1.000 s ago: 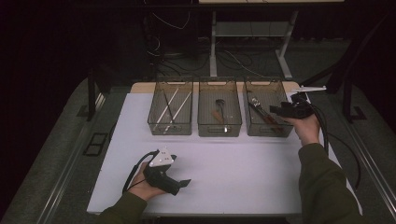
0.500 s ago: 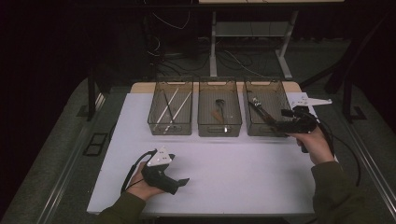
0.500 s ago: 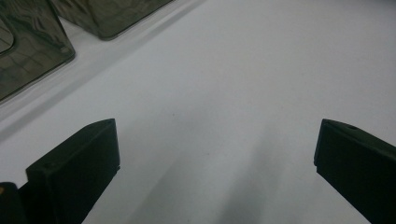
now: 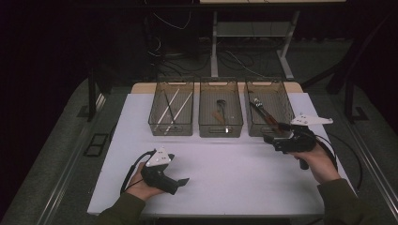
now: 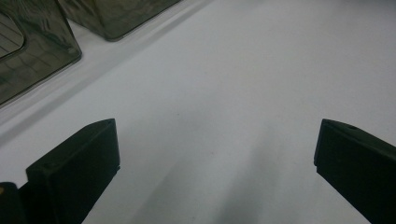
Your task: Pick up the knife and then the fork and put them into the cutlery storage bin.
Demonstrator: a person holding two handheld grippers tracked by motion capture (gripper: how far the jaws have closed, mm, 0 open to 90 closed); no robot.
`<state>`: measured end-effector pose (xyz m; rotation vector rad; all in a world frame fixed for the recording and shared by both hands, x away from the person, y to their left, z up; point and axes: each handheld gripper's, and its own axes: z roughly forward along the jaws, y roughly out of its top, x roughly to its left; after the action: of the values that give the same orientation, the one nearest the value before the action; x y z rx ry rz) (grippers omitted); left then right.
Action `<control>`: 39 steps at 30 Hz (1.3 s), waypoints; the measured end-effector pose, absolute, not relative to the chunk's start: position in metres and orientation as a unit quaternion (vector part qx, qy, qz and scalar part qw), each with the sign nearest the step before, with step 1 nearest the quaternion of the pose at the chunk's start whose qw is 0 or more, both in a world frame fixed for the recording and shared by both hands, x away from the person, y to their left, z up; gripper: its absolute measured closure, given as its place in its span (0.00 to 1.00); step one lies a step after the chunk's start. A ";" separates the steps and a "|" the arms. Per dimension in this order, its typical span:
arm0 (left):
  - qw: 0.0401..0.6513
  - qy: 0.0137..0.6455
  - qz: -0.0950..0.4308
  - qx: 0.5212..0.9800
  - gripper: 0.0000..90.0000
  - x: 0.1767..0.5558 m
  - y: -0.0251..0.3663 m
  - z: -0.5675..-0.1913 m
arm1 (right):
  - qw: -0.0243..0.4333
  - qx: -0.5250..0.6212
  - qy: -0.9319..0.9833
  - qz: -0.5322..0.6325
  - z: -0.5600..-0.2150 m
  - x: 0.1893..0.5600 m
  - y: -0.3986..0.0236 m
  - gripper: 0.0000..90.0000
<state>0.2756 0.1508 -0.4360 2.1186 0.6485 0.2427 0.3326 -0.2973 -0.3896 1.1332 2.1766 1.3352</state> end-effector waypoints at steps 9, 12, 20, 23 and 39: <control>0.443 0.260 0.097 0.853 0.00 0.275 0.150 -0.436 | 0.158 0.380 0.773 0.483 -0.405 0.306 -0.290 0.20; 0.445 0.262 0.096 0.851 0.00 0.275 0.149 -0.436 | 0.156 0.374 0.777 0.482 -0.412 0.298 -0.289 0.20; 0.446 0.261 0.095 0.851 0.00 0.275 0.150 -0.436 | 0.136 0.364 0.788 0.478 -0.430 0.276 -0.290 0.20; 0.447 0.262 0.096 0.850 0.00 0.275 0.151 -0.436 | 0.133 0.361 0.789 0.480 -0.433 0.269 -0.289 0.20; 0.446 0.262 0.096 0.851 0.00 0.276 0.151 -0.436 | 0.119 0.348 0.807 0.461 -0.446 0.257 -0.286 0.20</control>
<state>0.2759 0.1508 -0.4358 2.1069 0.6494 0.2377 0.2574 -0.2857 -0.4461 1.0182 2.3612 1.3485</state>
